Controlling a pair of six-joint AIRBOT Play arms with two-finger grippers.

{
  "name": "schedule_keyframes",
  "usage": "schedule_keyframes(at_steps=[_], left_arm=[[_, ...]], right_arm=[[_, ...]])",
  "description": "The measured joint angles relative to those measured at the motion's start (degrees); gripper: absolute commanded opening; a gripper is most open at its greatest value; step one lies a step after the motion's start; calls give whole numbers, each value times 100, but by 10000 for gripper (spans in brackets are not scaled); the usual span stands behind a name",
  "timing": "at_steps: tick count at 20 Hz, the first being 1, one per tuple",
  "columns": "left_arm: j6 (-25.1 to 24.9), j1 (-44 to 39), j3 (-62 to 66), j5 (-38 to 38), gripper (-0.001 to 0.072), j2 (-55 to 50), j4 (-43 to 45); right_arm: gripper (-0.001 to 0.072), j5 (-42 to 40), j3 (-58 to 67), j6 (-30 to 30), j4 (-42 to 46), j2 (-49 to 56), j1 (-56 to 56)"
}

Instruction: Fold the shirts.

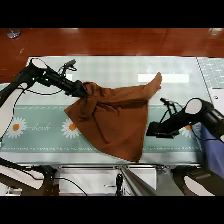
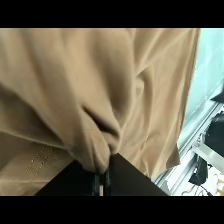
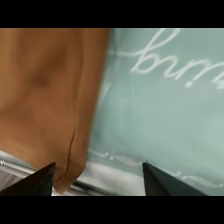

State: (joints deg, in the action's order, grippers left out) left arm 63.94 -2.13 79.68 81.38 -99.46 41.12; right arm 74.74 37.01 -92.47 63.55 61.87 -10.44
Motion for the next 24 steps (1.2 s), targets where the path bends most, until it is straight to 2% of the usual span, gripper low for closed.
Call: schedule_keyframes(at_steps=[8,15,18,19,20,21,24], left_arm=[[-15,24,507,122,35,-20,-22],[20,24,557,120,36,-17,-24],[31,24,560,76,36,-20,-26],[31,24,560,50,36,-20,-24],[33,24,560,37,36,-20,-24],[35,24,560,37,36,-20,-24],[83,26,560,-55,36,9,-24]], right_arm=[[630,-35,-111,-109,-345,437,-905],[629,-605,-116,17,-868,1038,-1316],[602,-1014,-111,33,-1196,1108,-1346],[463,-1211,-116,39,-1300,1119,-1353],[198,-1443,-116,55,-1360,1130,-1355],[25,-1665,-122,70,-1364,1147,-1360],[19,-1803,-118,144,-1530,1137,-1364]])
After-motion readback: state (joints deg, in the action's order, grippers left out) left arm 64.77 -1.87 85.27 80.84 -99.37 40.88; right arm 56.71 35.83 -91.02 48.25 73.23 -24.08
